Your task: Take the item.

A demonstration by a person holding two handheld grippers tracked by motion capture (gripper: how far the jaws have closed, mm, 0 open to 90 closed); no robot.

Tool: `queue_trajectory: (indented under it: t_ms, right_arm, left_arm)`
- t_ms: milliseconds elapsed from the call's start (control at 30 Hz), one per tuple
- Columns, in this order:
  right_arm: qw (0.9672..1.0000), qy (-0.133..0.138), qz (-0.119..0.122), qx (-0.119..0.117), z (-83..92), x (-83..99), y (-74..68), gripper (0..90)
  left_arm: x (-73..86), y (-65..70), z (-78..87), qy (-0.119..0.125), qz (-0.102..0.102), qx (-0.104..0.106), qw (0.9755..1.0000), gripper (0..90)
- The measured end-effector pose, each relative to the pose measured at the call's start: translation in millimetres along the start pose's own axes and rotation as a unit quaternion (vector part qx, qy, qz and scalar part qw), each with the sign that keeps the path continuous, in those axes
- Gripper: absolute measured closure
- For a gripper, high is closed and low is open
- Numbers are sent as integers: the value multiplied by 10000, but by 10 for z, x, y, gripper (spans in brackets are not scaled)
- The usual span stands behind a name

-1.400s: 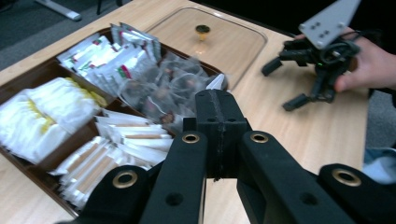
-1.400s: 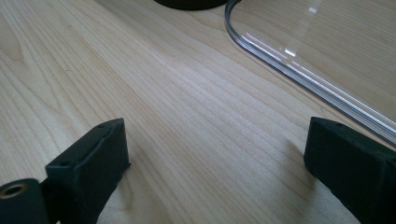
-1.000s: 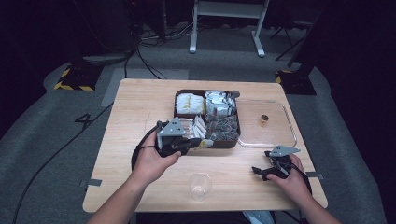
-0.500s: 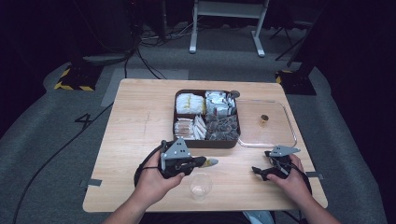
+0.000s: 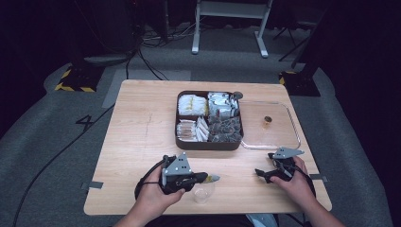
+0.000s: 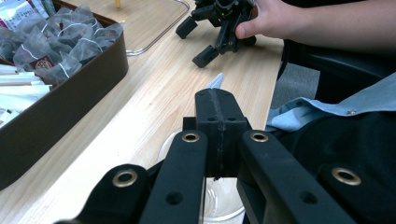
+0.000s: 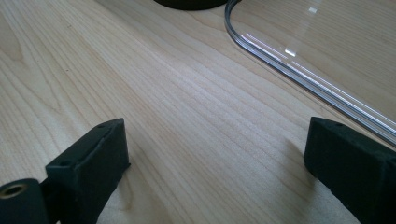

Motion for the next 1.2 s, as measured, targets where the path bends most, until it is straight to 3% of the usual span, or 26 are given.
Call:
queue_trajectory:
  t_ms: [267, 300, 333, 400, 600, 1000, 1200]
  right_arm:
    - [10000, 0, 1, 0, 0, 0, 0, 64]
    - [10000, 0, 2, 2, 0, 0, 0, 64]
    - [10000, -1, 1, 1, 0, 0, 0, 65]
    - [10000, 0, 2, 1, 0, 0, 0, 65]
    - [10000, 1, 1, 2, 0, 0, 0, 64]
    - [10000, 0, 2, 1, 0, 0, 0, 64]
    - [10000, -1, 1, -1, 0, 0, 1, 64]
  left_arm:
    - [45, 9, -20, -54, -29, 159, 9999, 898]
    - [51, 1, -26, -48, -25, 167, 9998, 869]
    - [55, -4, -30, -39, -47, 191, 9998, 745]
    - [48, -7, -27, 14, -114, 191, 9998, 631]
    - [24, -32, -7, 132, -54, 160, 9998, 540]
    - [30, -339, 136, 170, 41, -516, 9985, 441]
    - [121, -542, 262, 35, 47, -1016, 9948, 372]
Point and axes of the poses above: each handheld gripper's, and its own axes: z roughly backward along the jaws, x roughly out of its underside, y roughly to its right, the point moved 6 cm from there along -z, roughly forward along the jaws, and after that the axes turned 9 degrees about z, right-handed, at the moved point
